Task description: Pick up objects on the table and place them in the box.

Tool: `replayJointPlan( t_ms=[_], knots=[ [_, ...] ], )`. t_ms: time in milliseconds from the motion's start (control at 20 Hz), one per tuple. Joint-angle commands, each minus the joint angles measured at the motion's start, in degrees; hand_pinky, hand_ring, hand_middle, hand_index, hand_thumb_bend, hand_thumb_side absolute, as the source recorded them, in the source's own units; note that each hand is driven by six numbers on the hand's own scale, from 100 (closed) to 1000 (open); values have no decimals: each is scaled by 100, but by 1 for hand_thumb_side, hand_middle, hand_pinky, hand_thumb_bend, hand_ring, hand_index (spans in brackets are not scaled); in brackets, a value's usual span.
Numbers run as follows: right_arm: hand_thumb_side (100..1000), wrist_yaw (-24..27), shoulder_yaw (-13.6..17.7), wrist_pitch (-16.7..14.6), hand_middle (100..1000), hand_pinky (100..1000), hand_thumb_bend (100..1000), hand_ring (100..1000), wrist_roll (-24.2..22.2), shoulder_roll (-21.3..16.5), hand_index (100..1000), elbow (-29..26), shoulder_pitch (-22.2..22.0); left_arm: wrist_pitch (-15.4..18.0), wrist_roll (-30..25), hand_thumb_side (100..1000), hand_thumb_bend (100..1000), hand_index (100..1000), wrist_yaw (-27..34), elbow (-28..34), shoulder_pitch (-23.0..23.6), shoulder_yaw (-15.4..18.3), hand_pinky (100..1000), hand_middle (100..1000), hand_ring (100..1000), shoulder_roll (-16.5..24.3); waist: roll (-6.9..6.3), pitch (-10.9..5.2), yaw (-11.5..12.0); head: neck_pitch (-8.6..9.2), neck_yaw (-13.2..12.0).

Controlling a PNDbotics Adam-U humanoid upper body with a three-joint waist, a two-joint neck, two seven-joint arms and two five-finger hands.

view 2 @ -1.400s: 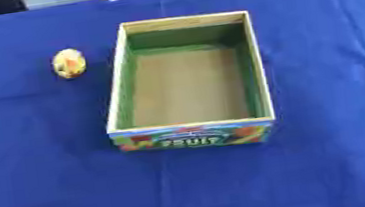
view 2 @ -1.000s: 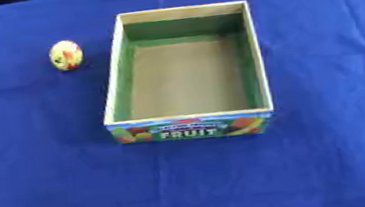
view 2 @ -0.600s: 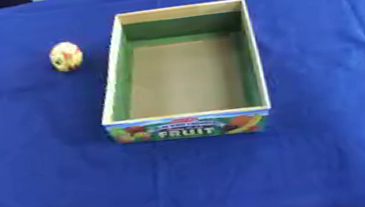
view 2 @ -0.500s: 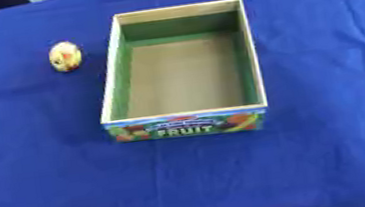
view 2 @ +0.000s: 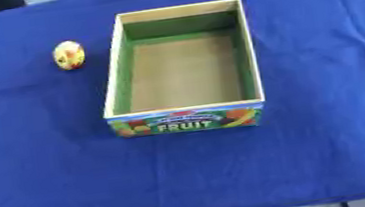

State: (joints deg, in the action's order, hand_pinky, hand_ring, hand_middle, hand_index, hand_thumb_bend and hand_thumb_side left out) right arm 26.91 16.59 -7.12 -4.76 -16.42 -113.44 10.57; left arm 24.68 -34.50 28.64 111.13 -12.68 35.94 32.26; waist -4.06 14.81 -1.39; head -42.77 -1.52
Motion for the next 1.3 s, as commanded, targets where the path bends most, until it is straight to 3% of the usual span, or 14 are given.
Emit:
replayJointPlan(
  t_ms=[50, 200, 400, 600, 700, 850, 900, 1300],
  knots=[
    [1000, 69, -10, 67, 505, 548, 100, 779, 1, -128, 864, -115, 31, 284, -43, 759, 100, 969, -273, -330, -288, -343, 678, 732, 676, 664, 20, -115, -21, -14, -21],
    [1000, 87, -16, 83, 505, 548, 100, 779, -20, -118, 864, -115, 39, 556, -292, 783, 100, 990, -545, -770, -699, -773, 685, 747, 703, 1106, 34, -123, -51, 53, -19],
    [1000, 64, -32, 91, 504, 550, 100, 782, -72, -65, 863, -115, 26, 896, -629, 738, 100, 1000, -884, -1322, -1058, -1288, 678, 781, 724, 1645, 78, -94, -120, 199, -14],
    [1000, 29, -74, 62, 504, 551, 100, 783, -168, -23, 864, -115, 28, 1240, -973, 798, 100, 1000, -1229, -1882, -1331, -1725, 692, 801, 754, 1871, 102, -48, -206, 307, -49],
    [1000, 9, -85, 67, 504, 551, 100, 783, -195, -13, 864, -115, 34, 1414, -1147, 804, 100, 1000, -1402, -2164, -1478, -1827, 682, 794, 748, 1914, 94, -29, -230, 323, -74],
    [1000, -12, -109, 80, 504, 552, 100, 784, -235, -7, 863, -115, 45, 2426, -1671, 814, 100, 1000, -2876, -3695, -2110, -1920, 668, 777, 746, 1746, 78, -14, -280, 283, -164],
    [1000, -19, -113, 82, 504, 552, 100, 785, -244, -7, 863, -115, 48, 2580, -1707, 820, 100, 984, -3232, -4049, -2293, -1964, 664, 757, 736, 1703, 72, -5, -291, 277, -191],
    [1000, -67, -172, 84, 504, 554, 100, 787, -356, 32, 864, -115, 94, 2728, -1382, 835, 100, 1000, -4788, -5011, -3134, -2366, 656, 755, 743, 1435, 76, 77, -398, 341, -374]
  ],
)
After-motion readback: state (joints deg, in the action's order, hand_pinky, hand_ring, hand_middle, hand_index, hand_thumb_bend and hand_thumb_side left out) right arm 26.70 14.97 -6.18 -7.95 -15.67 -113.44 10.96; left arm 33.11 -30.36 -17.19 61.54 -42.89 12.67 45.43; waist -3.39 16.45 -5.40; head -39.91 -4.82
